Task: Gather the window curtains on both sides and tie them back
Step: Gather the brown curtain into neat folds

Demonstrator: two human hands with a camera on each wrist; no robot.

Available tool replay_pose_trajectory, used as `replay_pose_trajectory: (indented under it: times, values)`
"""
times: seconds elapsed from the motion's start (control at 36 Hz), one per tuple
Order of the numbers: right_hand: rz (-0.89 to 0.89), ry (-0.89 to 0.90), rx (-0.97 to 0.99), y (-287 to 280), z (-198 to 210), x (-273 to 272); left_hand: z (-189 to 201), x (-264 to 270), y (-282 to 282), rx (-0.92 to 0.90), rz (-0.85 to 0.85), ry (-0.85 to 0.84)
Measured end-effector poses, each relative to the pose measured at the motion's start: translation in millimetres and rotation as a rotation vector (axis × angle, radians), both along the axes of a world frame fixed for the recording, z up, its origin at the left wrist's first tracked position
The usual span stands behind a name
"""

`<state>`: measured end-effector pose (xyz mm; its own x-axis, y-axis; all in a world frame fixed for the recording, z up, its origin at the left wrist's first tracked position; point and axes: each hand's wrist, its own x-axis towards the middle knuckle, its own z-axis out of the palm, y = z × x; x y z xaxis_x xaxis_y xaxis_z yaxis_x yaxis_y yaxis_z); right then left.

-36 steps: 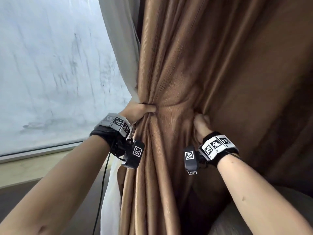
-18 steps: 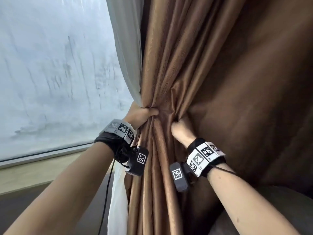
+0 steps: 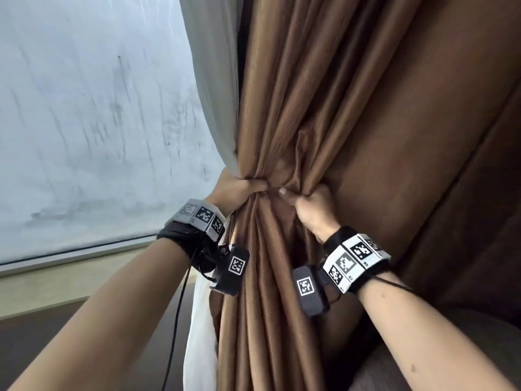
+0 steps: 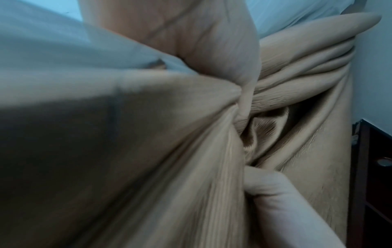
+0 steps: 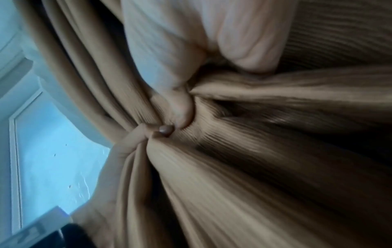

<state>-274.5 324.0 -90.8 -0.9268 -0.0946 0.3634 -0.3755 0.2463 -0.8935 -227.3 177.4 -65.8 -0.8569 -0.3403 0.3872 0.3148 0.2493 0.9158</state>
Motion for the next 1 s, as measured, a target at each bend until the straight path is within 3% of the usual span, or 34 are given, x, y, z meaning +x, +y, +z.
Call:
replay_pose_trajectory:
  times: [0.17,0.22,0.31,0.42,0.5,0.58,0.64,0.72,0.78,0.86,0.92,1.0]
  values:
    - [-0.099,0.182,0.197,-3,1,5,-7,-5,0,0.019,0.107,-0.018]
    - [-0.085,0.231,0.267,-8,0,7,-6,-4,3,0.072,-0.012,-0.017]
    - [-0.027,0.258,0.532,-22,-4,12,0,0,12,0.081,-0.252,-0.068]
    - [0.097,0.253,0.598,-45,-23,17,8,2,13,-0.036,-0.326,-0.148]
    - [0.255,0.161,0.655,-50,-33,21,5,-3,18,-0.090,-0.088,-0.125]
    - [0.265,0.128,0.644,-35,-26,24,-2,-11,19,-0.132,0.220,-0.098]
    - [0.295,0.096,0.509,-22,-21,25,-4,-16,15,-0.159,0.289,-0.115]
    - [0.336,0.021,0.462,-8,-17,17,-2,-21,9,-0.138,0.319,-0.131]
    - [0.153,0.074,0.294,-1,-13,9,-1,-24,5,-0.125,0.347,-0.149]
    - [-0.267,0.175,0.046,21,-1,-5,0,-28,0,-0.105,0.384,-0.173]
    - [-0.499,0.181,0.003,43,8,-15,2,-29,-2,-0.105,0.391,-0.172]
    - [-0.712,0.065,0.024,75,9,-27,3,-28,-4,-0.094,0.391,-0.171]
